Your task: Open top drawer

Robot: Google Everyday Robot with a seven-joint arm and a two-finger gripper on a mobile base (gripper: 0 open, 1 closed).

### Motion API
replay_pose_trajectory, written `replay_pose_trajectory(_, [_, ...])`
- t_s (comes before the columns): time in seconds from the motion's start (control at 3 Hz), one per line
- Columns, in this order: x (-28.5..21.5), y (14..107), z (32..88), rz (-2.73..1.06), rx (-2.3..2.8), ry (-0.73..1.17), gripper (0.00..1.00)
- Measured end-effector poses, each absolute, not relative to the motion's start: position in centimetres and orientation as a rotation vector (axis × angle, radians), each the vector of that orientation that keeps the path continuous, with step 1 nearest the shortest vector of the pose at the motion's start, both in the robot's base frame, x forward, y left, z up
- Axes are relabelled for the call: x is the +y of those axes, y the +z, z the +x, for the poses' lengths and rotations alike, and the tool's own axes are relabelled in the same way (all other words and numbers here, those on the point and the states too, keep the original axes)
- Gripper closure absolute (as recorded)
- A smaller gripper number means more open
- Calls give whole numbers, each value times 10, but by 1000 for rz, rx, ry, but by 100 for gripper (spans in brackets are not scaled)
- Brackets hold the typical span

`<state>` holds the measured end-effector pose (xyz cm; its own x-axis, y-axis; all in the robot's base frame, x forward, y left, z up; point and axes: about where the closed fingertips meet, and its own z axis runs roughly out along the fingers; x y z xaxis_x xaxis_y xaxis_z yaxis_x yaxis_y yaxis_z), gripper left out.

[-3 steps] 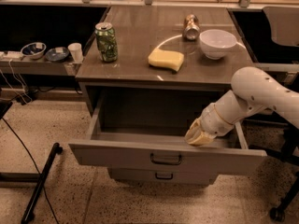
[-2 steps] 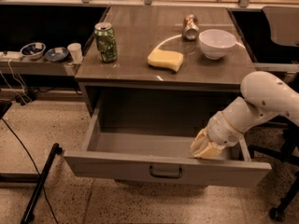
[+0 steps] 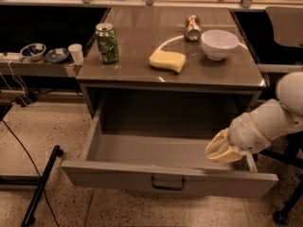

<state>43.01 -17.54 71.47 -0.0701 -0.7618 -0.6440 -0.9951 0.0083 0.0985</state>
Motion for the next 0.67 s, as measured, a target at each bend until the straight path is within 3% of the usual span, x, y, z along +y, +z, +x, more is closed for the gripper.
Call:
replay_pose_trajectory(0.33, [-200,753,441,-1655,1824,649,100])
replay_pose_trajectory(0.67, [-205,758,441,-1629,1820,638,84])
